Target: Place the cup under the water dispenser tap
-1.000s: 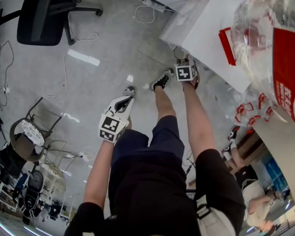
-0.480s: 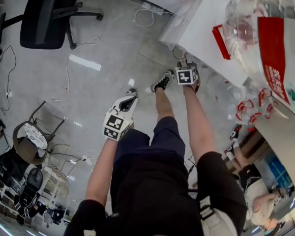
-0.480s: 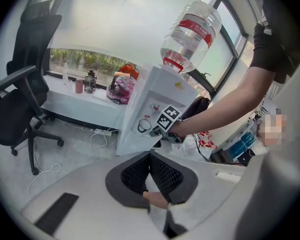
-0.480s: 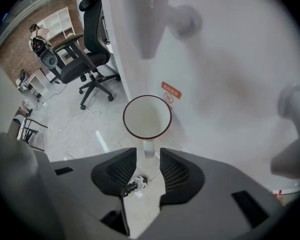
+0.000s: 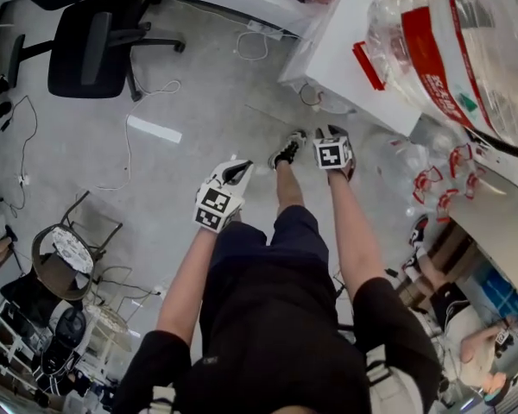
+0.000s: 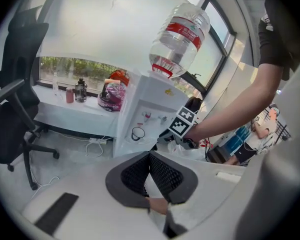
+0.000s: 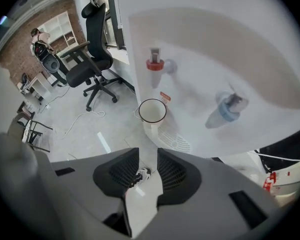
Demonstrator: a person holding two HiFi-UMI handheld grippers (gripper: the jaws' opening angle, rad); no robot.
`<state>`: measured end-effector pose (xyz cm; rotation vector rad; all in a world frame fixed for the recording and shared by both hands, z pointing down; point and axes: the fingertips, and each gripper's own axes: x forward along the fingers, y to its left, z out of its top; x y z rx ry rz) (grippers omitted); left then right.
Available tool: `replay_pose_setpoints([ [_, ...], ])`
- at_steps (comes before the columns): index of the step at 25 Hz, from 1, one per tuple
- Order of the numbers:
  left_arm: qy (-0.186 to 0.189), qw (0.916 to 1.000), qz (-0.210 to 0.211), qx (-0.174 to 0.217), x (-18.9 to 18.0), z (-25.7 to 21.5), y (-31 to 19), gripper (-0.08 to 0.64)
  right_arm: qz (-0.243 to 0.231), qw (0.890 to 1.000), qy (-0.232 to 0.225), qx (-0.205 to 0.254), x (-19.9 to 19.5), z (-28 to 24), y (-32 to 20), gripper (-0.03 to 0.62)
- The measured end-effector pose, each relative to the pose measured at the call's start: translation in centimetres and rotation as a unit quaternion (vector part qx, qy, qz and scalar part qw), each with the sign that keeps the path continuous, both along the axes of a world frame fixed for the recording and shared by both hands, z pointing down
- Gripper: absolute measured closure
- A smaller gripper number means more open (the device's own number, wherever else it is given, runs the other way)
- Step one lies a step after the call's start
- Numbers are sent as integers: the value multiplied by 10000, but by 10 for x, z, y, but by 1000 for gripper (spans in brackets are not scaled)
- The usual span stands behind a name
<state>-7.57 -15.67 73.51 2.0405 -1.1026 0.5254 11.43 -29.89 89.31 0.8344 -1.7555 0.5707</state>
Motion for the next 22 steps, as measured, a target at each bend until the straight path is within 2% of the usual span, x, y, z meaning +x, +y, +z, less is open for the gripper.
replay_pose_setpoints([
  [4, -4, 9999, 100, 67, 6, -14, 4, 560, 79, 9995, -285, 78, -1, -36, 22, 570],
  [6, -45, 9997, 217, 143, 6, -20, 3, 560, 152, 9990, -412, 109, -1, -50, 28, 590],
  [11, -150, 9976, 618, 277, 10, -37, 11, 560, 146, 9959, -832, 322, 2, -98, 32, 597],
  [16, -246, 9942, 941, 454, 11, -54, 22, 560, 137, 9935, -1103, 250, 12, -137, 56, 597],
  [22, -247, 9896, 1180, 779, 15, -83, 32, 560, 173, 9874, -1388, 734, 15, -185, 90, 597],
])
